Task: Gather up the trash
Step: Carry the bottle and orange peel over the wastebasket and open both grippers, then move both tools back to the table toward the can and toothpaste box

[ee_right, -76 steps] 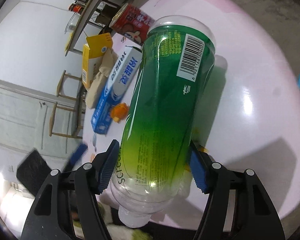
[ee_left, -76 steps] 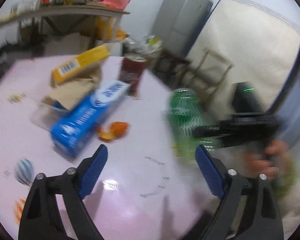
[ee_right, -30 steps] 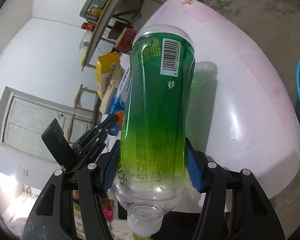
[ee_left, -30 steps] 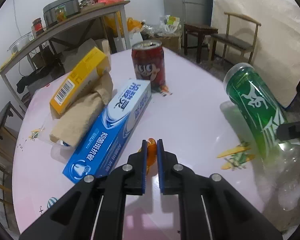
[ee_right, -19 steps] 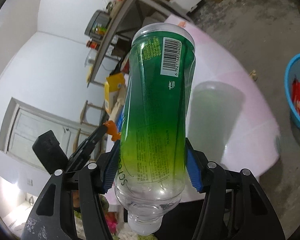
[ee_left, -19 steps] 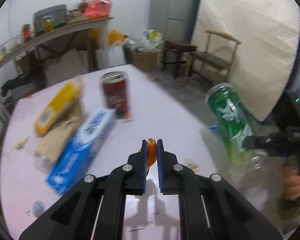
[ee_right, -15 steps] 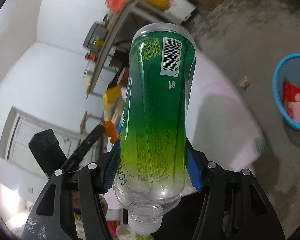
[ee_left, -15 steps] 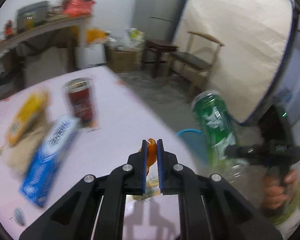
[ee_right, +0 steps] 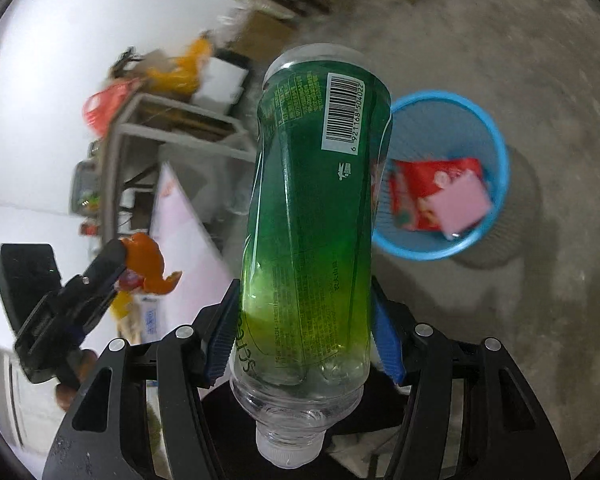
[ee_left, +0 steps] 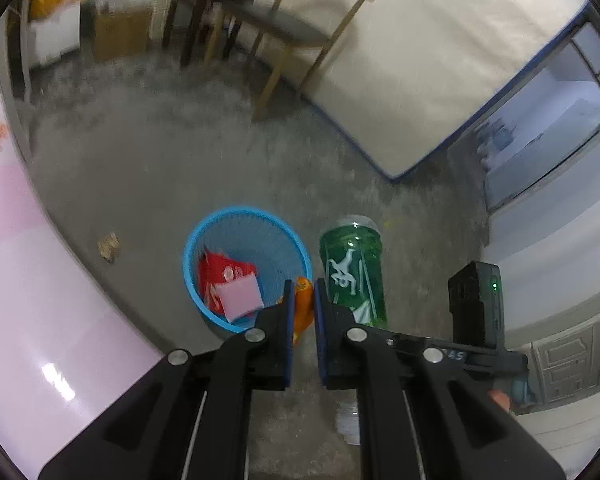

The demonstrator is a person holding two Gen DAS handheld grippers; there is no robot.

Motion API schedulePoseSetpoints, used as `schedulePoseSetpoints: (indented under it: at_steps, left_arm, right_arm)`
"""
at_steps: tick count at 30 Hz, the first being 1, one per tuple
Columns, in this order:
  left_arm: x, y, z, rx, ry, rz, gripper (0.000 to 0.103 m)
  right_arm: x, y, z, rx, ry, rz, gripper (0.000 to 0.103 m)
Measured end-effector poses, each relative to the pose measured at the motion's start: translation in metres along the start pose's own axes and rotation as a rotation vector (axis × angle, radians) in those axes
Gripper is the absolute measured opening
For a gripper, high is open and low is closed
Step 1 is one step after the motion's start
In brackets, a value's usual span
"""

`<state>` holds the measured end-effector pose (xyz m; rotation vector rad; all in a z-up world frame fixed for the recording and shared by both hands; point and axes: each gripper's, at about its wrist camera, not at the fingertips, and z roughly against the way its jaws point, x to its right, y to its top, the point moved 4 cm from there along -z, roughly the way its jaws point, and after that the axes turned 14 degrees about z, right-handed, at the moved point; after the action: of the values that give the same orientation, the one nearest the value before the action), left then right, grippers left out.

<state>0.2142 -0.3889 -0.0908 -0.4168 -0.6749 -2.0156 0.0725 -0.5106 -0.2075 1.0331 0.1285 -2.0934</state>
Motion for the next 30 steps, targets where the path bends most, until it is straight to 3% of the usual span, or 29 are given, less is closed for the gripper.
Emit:
schedulePoseSetpoints:
  at_steps: [4, 6, 8, 10, 21, 30]
  left_arm:
    - [0.004, 0.020, -0.046, -0.037, 0.029, 0.026, 0.010]
    - [0.006, 0.031, -0.058, -0.027, 0.024, 0.032, 0.015]
    - [0.002, 0.038, -0.063, -0.018, 0.028, 0.052, 0.038]
    - [0.000, 0.040, -0.061, -0.003, 0.019, 0.074, 0.046]
    - [-0.011, 0.022, -0.015, 0.085, 0.012, 0.031, 0.066]
    - [-0.021, -0.015, 0.056, 0.201, -0.045, 0.014, 0.087]
  right_arm:
    - [0.022, 0.026, -0.025, -0.017, -0.044, -0.041, 0.058]
    - [0.034, 0.041, -0.039, -0.012, -0.096, -0.043, 0.063]
    - [0.048, 0.053, -0.044, -0.002, -0.110, -0.059, 0.071]
    - [0.054, 0.053, -0.051, -0.008, -0.131, -0.062, 0.071]
    - [0.048, 0.038, -0.035, 0.007, -0.167, -0.031, 0.071]
    - [0.007, 0.011, 0.003, 0.061, -0.283, 0.118, 0.080]
